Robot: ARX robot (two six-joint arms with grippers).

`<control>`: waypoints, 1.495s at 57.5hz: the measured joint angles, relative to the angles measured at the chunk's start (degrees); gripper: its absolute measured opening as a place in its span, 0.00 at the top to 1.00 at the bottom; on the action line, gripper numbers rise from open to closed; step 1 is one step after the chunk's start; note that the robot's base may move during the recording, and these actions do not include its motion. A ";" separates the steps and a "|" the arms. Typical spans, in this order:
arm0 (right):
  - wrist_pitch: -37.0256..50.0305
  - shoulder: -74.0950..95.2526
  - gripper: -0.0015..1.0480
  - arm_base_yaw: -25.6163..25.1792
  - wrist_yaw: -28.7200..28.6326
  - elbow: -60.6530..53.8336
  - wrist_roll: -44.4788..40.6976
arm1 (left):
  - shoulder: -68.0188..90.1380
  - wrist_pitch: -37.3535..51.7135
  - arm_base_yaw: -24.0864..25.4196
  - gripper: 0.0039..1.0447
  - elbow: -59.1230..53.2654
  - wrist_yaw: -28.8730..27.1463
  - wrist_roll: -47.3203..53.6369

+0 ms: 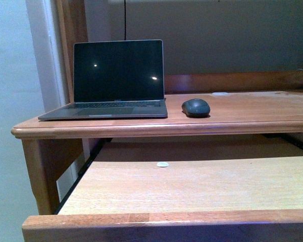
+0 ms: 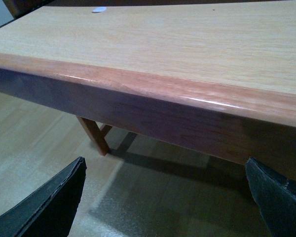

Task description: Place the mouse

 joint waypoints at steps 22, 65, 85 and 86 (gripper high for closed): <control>8.13 12.85 0.07 13.20 12.70 8.04 3.23 | 0.00 0.00 0.00 0.07 0.00 0.00 0.00; 0.90 35.30 0.07 29.00 30.88 39.34 3.30 | -0.04 0.00 0.00 0.07 0.00 0.00 0.00; -1.60 39.47 0.07 29.55 34.80 46.75 3.54 | -0.04 0.00 0.00 0.07 0.00 0.00 0.00; -1.90 39.76 0.07 29.59 35.21 47.36 3.54 | -0.04 0.00 0.00 0.07 0.00 0.00 0.00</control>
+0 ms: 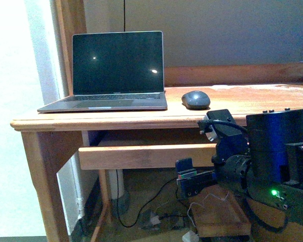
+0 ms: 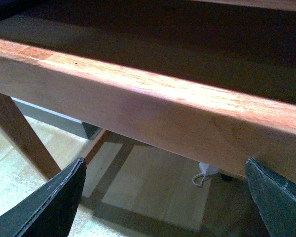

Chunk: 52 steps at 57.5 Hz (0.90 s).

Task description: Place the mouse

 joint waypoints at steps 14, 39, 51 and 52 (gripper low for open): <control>-3.06 2.12 0.07 0.90 3.82 5.27 0.87 | 0.00 0.00 0.00 0.07 0.00 0.00 0.00; -0.31 -9.46 0.07 -3.98 2.58 -4.20 3.98 | 0.00 0.00 0.00 0.07 0.00 0.00 0.00; 2.95 -24.79 0.07 -9.86 -1.38 -19.43 8.07 | 0.00 0.00 0.00 0.07 0.00 0.00 0.00; 3.52 -26.56 0.07 -10.29 -1.86 -21.51 8.15 | 0.00 0.00 0.00 0.07 0.00 0.00 0.00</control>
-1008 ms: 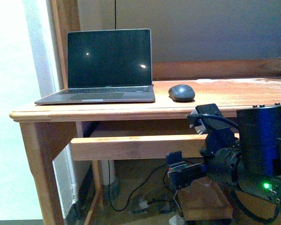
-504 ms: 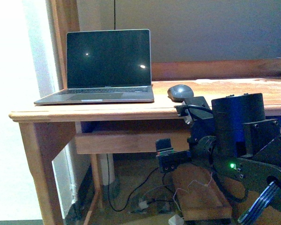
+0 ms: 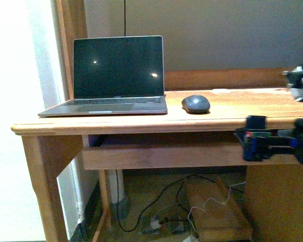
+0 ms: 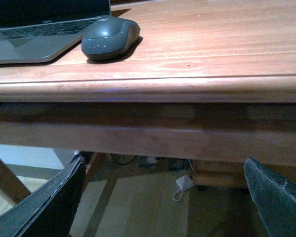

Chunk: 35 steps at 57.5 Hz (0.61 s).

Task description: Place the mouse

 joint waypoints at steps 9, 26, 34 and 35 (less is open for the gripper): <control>0.35 -14.45 0.07 -2.58 -4.13 -14.23 2.19 | 0.00 0.00 0.00 0.07 0.00 0.00 0.02; -17.05 -51.25 0.07 -2.93 -5.81 -32.30 8.02 | 0.00 0.00 0.00 0.07 0.00 0.00 0.00; -34.93 -74.51 0.07 -1.09 -3.34 -35.54 11.78 | 0.00 0.00 0.00 0.07 0.00 0.00 0.00; -36.94 -77.53 0.07 -1.14 -3.45 -35.98 12.33 | 0.00 0.00 0.00 0.07 0.00 -0.02 0.00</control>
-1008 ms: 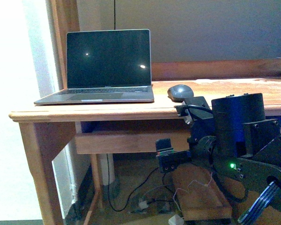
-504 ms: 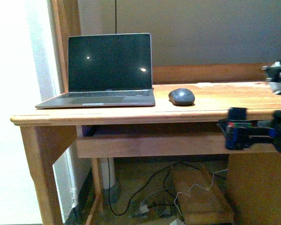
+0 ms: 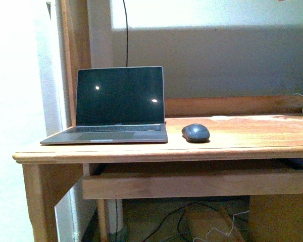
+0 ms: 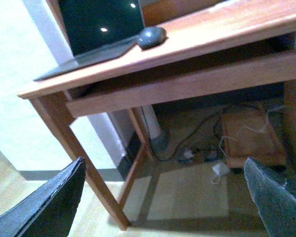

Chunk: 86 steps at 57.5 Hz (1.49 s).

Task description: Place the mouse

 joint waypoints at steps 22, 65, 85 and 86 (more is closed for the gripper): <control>-12.04 -11.56 0.61 -4.48 15.34 -0.04 -17.40 | 0.00 0.00 0.00 0.07 0.00 0.00 0.00; -12.68 -12.31 0.51 -13.00 8.09 -0.04 -18.80 | 0.00 0.00 0.00 0.07 0.00 0.02 0.00; -12.68 -12.31 0.07 -13.00 8.09 -0.04 -18.80 | 0.00 0.00 0.00 0.07 0.00 0.02 0.00; -12.68 -12.31 0.07 -13.00 8.09 -0.04 -18.80 | 0.00 0.00 0.00 0.07 0.00 0.02 0.02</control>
